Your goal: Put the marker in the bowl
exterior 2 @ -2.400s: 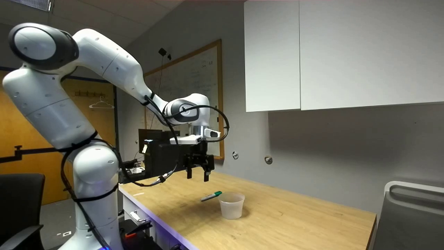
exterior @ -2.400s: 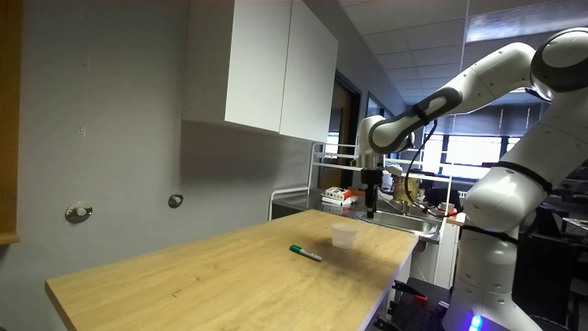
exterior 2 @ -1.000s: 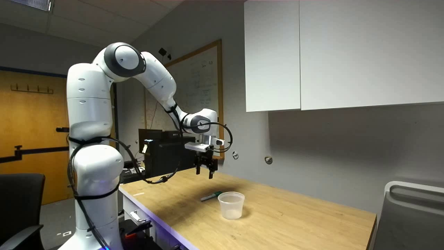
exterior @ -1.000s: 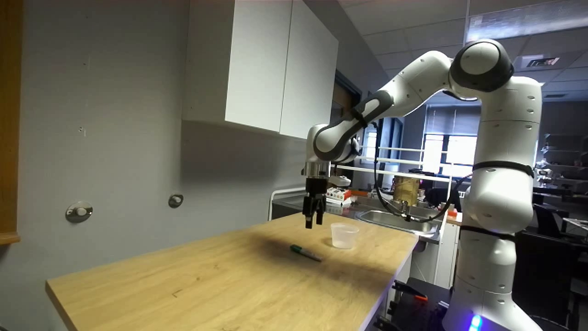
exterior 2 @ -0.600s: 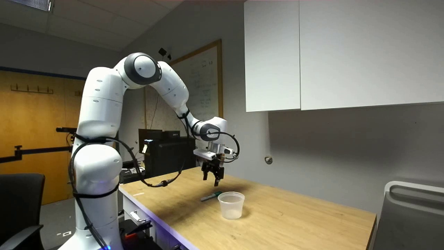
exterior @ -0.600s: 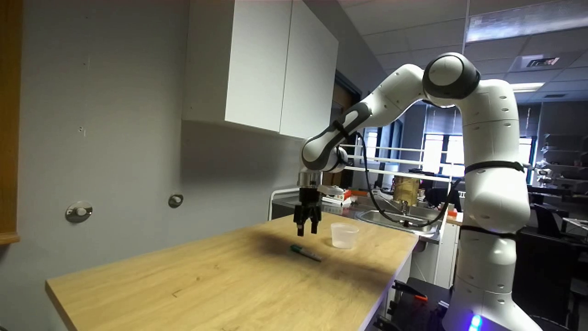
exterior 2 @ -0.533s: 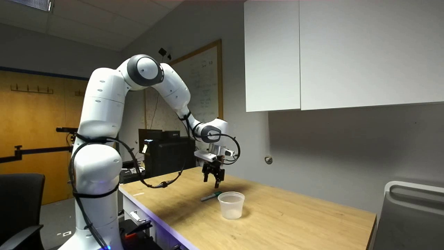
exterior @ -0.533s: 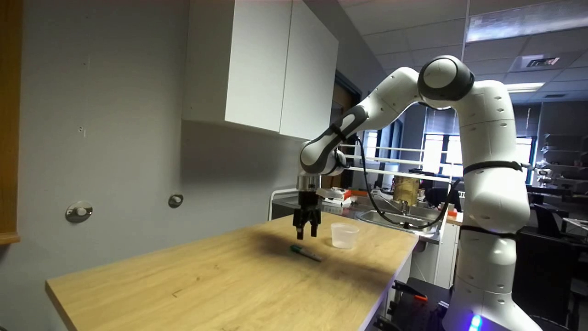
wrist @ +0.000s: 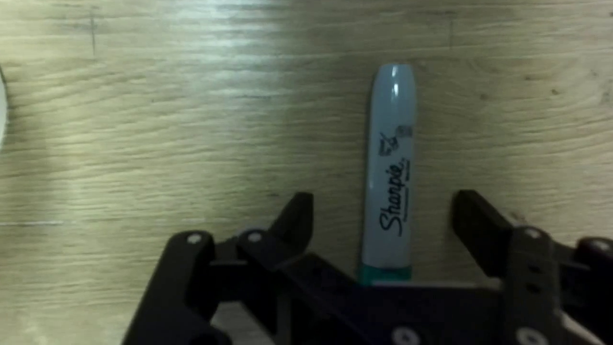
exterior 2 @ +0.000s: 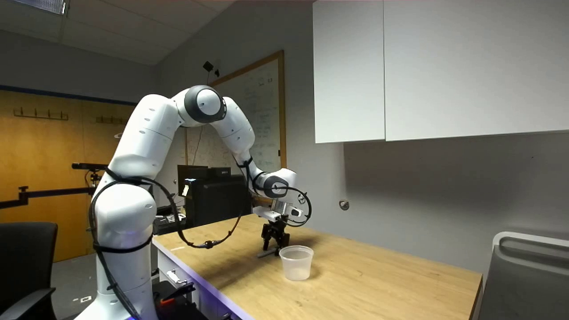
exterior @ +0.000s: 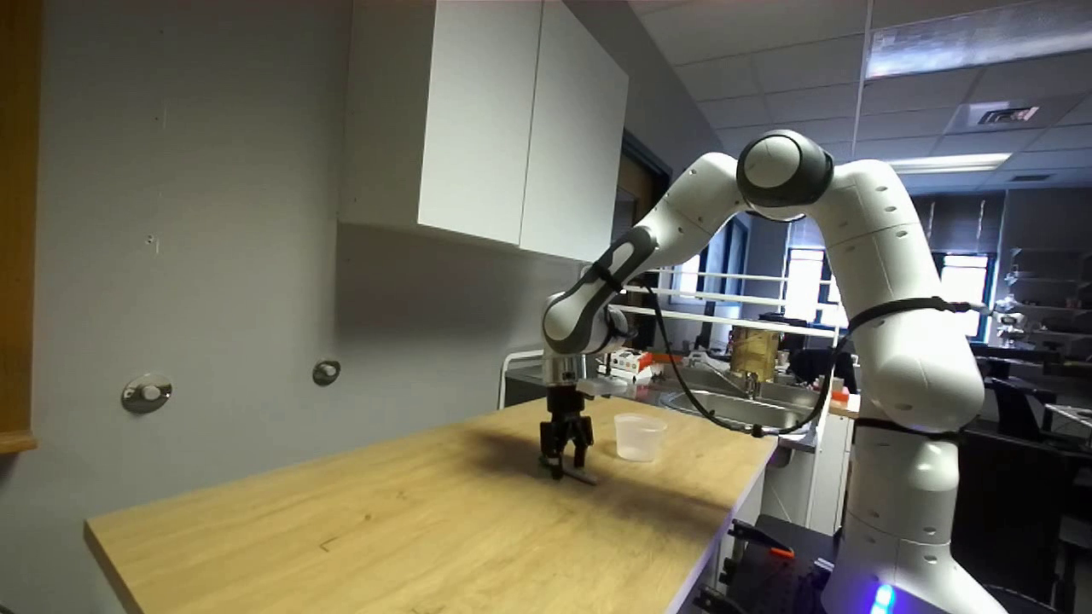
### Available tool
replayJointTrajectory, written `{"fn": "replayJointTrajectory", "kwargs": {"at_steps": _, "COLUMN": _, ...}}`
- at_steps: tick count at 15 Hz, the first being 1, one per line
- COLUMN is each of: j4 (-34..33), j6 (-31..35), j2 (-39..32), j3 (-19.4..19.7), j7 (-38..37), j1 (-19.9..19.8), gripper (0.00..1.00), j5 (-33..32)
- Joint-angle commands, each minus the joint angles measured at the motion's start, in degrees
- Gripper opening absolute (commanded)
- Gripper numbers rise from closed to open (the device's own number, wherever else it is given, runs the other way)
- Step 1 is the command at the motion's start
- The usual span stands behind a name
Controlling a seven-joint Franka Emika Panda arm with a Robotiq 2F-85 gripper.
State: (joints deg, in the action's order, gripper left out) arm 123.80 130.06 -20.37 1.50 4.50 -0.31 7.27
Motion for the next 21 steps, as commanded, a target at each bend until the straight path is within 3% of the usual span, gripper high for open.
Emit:
{"fn": "replayJointTrajectory", "kwargs": {"at_steps": 1, "j4": -3.0, "j6": -1.9, "j2": -1.7, "j3": -0.1, "j7": -3.2, "j1": 0.3, "gripper": 0.50, "j5": -2.6}}
{"fn": "replayJointTrajectory", "kwargs": {"at_steps": 7, "j4": -3.1, "j6": -3.8, "j2": 0.9, "j3": 0.2, "j7": -5.4, "j1": 1.0, "gripper": 0.05, "j5": -6.4}}
{"fn": "replayJointTrajectory", "kwargs": {"at_steps": 12, "j4": -1.3, "j6": -3.6, "j2": 5.3, "j3": 1.0, "j7": -6.4, "j1": 0.6, "gripper": 0.09, "j5": -8.9}}
{"fn": "replayJointTrajectory", "kwargs": {"at_steps": 21, "j4": 9.7, "j6": 5.1, "j2": 24.8, "j3": 4.8, "j7": 0.8, "j1": -4.5, "gripper": 0.09, "j5": -15.9}}
